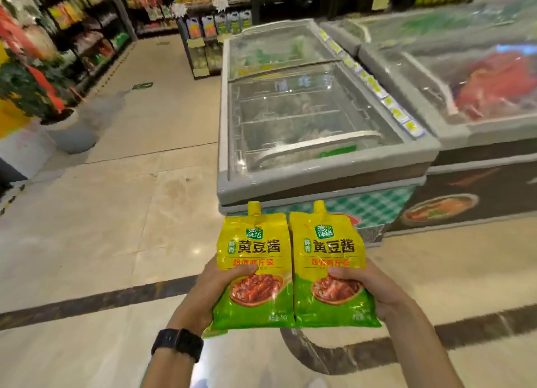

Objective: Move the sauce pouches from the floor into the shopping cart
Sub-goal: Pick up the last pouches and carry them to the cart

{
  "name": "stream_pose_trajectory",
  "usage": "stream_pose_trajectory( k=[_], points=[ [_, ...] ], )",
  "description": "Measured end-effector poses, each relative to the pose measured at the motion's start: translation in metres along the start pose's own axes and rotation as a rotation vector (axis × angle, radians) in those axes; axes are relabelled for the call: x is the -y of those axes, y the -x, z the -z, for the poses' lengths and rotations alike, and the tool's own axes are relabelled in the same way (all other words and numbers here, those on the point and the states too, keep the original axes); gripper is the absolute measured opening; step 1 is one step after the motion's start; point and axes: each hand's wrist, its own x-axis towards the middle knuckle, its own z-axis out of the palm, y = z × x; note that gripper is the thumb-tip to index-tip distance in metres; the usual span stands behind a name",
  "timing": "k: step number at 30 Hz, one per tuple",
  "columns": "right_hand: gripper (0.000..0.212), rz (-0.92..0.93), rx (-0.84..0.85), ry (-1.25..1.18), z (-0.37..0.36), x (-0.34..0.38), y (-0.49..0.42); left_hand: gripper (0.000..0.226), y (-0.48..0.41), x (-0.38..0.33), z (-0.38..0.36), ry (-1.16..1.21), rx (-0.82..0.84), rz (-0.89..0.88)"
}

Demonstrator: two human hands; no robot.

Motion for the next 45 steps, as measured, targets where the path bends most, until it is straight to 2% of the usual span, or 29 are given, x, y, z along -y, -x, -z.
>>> stream_pose_trajectory(
  k=[4,8,13,17,18,22,24,28,31,35,38,41,45],
  points=[
    [0.087,0.113,-0.161,-0.197,0.078,0.006,0.037,0.071,-0.048,-0.010,-0.092,-0.087,0.192,0.045],
    [0.090,0.201,-0.370,-0.319,0.152,0.010,0.077,0.075,-0.093,-0.016,-0.194,-0.198,0.382,0.084],
    [0.054,0.251,-0.619,-0.456,0.233,0.021,0.116,0.054,-0.145,-0.015,-0.322,-0.296,0.621,0.138],
    [0.044,0.285,-0.787,-0.520,0.297,0.037,0.131,0.069,-0.199,-0.012,-0.420,-0.354,0.769,0.154],
    [0.048,0.296,-0.824,-0.529,0.312,0.041,0.134,0.074,-0.211,-0.011,-0.445,-0.360,0.804,0.178],
    [0.095,0.334,-0.999,-0.565,0.373,0.057,0.151,0.082,-0.246,-0.003,-0.540,-0.375,0.939,0.232],
    [0.101,0.341,-1.073,-0.604,0.401,0.056,0.163,0.084,-0.254,0.001,-0.585,-0.389,0.998,0.249],
    [0.087,0.378,-1.119,-0.717,0.450,0.055,0.188,0.090,-0.261,0.011,-0.672,-0.452,1.114,0.322],
    [0.091,0.390,-1.183,-0.775,0.493,0.056,0.207,0.085,-0.264,0.028,-0.738,-0.500,1.172,0.362],
    [0.055,0.433,-1.239,-0.789,0.573,0.060,0.235,0.086,-0.270,0.056,-0.840,-0.565,1.228,0.346],
    [0.059,0.460,-1.233,-0.825,0.643,0.066,0.257,0.083,-0.271,0.073,-0.919,-0.605,1.236,0.361],
    [0.051,0.451,-1.226,-0.852,0.704,0.080,0.282,0.084,-0.275,0.083,-0.989,-0.617,1.245,0.373],
    [0.052,0.419,-1.221,-0.832,0.792,0.102,0.316,0.081,-0.278,0.094,-1.083,-0.631,1.273,0.350]
  ],
)
